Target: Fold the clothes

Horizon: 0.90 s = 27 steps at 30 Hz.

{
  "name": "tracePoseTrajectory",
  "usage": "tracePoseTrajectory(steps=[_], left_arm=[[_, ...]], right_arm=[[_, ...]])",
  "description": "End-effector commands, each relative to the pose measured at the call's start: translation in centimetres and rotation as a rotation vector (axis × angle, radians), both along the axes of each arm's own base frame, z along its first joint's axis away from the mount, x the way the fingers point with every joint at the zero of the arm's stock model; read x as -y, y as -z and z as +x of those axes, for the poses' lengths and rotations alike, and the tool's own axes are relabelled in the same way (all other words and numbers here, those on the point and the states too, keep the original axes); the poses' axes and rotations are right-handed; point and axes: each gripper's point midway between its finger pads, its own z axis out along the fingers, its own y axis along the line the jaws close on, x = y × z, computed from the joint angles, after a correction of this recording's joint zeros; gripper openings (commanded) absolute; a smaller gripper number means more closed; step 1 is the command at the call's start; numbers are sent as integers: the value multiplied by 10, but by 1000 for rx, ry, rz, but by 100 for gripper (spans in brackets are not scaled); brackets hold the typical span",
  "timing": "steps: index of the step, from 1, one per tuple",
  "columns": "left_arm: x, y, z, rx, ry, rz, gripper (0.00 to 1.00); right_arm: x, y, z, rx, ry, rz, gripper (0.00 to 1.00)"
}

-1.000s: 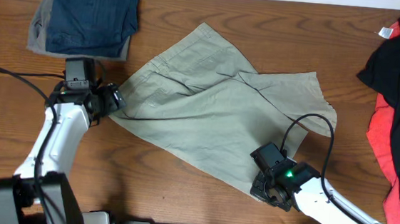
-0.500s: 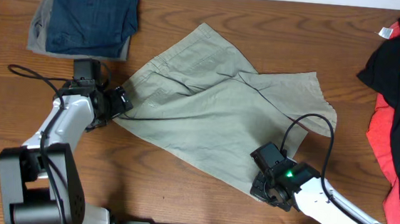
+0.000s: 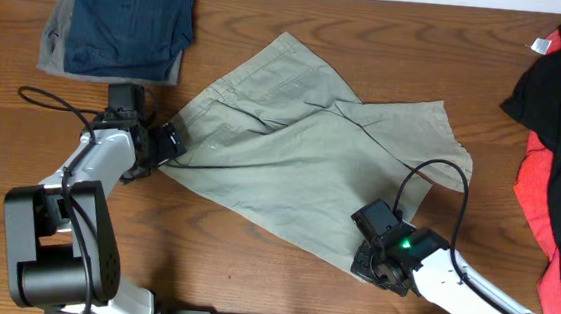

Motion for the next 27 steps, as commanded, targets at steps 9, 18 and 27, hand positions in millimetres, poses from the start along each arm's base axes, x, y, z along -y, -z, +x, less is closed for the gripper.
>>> tracePoseTrajectory(steps=[9,18,27], left_arm=[[-6,3,-2,-20,-52,16,37],[-4,3,-15,-69,-54,10,6],[-2,-70,-18,94,-54,25,6]], right_arm=[[1,2,-1,-1,-13,-7,1],[0,0,-2,-8,-13,-5,1],[5,-29,20,31,-13,9,1]])
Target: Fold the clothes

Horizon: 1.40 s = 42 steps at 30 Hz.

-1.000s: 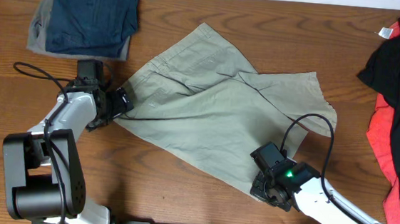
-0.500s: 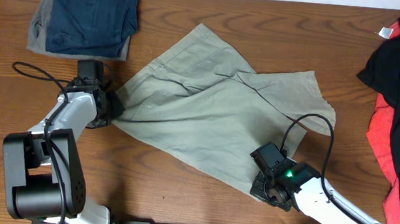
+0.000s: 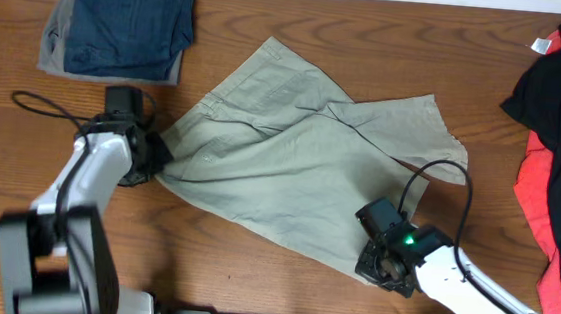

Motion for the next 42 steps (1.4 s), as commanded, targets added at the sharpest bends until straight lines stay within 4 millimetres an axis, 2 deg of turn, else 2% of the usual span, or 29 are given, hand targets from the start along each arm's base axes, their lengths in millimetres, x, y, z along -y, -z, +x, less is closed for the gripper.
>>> tracePoseTrajectory(steps=[1,7,13,18,24,30,37,42], left_arm=[[-4,-52,5,149,-12,32,6],[12,-137,-11,391,19,-4,6],[19,-212,-43,578,8,-4,6],[31,-274,-70,686,36,-30,6],[39,-331,-105,741,47,-30,6],[48,-396,-139,887,80,-18,6],[61,-461,-184,1079,124,-10,6],[64,-485,-204,1164,132,7,6]], right_arm=[[-4,-27,27,85,-35,32,1],[16,-86,52,179,-22,-36,1],[35,-164,70,322,-1,-85,1],[37,-236,77,475,-21,-48,1],[55,-307,68,631,3,-57,1],[70,-366,51,769,21,-39,1],[90,-414,31,906,72,-41,1],[102,-440,22,996,104,-38,1]])
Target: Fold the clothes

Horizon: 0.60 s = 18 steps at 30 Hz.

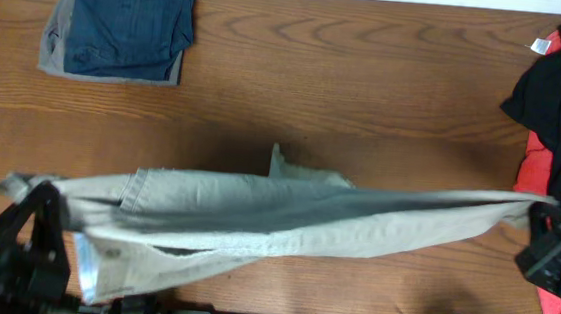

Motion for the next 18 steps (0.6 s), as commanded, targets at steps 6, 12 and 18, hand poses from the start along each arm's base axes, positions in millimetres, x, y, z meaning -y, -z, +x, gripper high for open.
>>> tracePoseTrajectory(steps=[6,12,18], left_arm=[[2,-28,-6,103,5,3,6],[28,-51,5,159,168,-18,6],[37,-72,13,194,230,-21,6]], right_arm=[[35,-36,-8,146,140,-55,1],[41,-54,-17,214,145,-34,1],[52,-74,-28,292,169,-24,1]])
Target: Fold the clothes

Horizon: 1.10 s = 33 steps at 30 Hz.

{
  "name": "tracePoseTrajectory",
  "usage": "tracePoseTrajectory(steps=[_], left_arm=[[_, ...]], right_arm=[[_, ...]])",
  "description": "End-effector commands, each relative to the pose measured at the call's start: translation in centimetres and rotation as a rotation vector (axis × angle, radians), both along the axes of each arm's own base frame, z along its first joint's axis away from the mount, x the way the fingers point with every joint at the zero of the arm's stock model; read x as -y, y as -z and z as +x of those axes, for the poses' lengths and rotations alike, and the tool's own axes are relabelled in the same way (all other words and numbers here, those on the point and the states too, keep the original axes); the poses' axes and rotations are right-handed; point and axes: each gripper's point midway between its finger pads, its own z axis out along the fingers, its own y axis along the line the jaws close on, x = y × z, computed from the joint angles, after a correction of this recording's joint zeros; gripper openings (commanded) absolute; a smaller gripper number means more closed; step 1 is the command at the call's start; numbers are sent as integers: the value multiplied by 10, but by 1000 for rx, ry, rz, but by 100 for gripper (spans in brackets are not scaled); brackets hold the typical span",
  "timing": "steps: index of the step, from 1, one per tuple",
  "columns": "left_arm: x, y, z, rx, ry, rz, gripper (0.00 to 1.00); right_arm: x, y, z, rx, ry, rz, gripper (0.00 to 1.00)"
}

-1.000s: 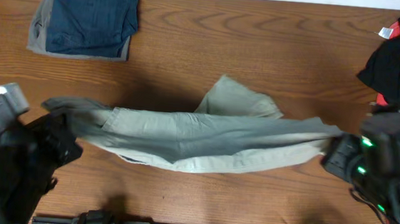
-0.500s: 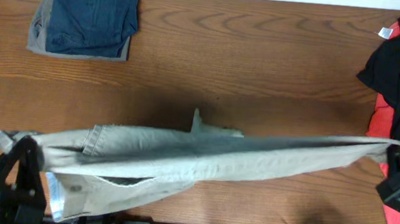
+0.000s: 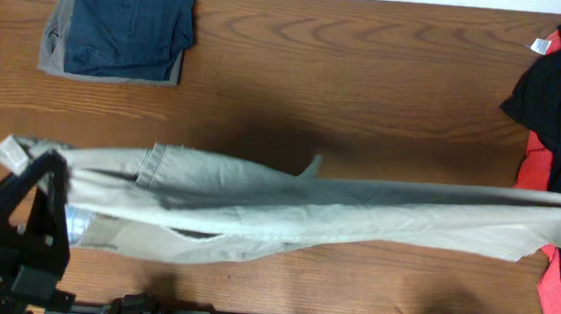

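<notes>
A khaki garment [image 3: 286, 210] hangs stretched in a long band above the table, from the far left to the right edge of the overhead view. My left gripper [image 3: 43, 173] is at the garment's left end, shut on it, with cloth draped over the fingers. The garment's right end runs out of the picture, and my right gripper is out of view there.
A folded dark blue garment [image 3: 131, 15] lies on a grey one [image 3: 53, 54] at the back left. A heap of black clothes and red clothes [image 3: 560, 299] lies at the right edge. The brown wooden table [image 3: 347, 72] shows behind the stretched garment.
The garment is pulled longer and its right end now passes the right edge. The right gripper, seen at the lower right before, has left the view. The left arm sits slightly further right.
First the khaki garment lay crumpled mid-table, the left gripper at its left edge and the right one at its lower right corner. Both then held it slightly shifted. Later it hung stretched between the two arms, and now it spans the view.
</notes>
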Motion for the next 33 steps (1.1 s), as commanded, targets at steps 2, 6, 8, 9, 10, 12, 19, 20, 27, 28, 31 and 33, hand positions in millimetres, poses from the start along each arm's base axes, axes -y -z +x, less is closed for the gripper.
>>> tracePoseTrajectory(steps=[2,6,8,9,10,12,19,20,27,28,31,33], left_arm=[[6,-18,7,38,46,-4,6],[-1,-10,38,-26,28,-7,5],[-10,5,63,-103,-4,-12,6],[-17,13,75,-146,-36,-14,6],[-26,24,89,-197,-79,-11,6],[-44,49,118,-309,-154,-7,6],[-71,130,207,-615,-219,17,6],[-73,143,219,-659,-221,18,6],[-115,233,274,-928,-380,106,6],[-123,246,279,-963,-416,131,6],[-140,277,288,-1054,-485,189,6],[-141,297,296,-1105,-482,198,6]], right_arm=[[21,-17,-7,72,91,-29,1],[21,-27,1,107,112,-21,1],[16,-27,10,95,112,-27,1],[14,-25,16,84,112,-33,1],[10,-23,23,67,111,-42,1],[1,-17,42,21,110,-67,1],[-40,20,130,-161,107,-169,1],[-44,26,146,-180,120,-186,1],[-55,76,267,-251,219,-291,1],[-55,86,282,-263,221,-302,1],[-55,120,322,-313,221,-338,15],[-55,147,342,-369,182,-343,42]])
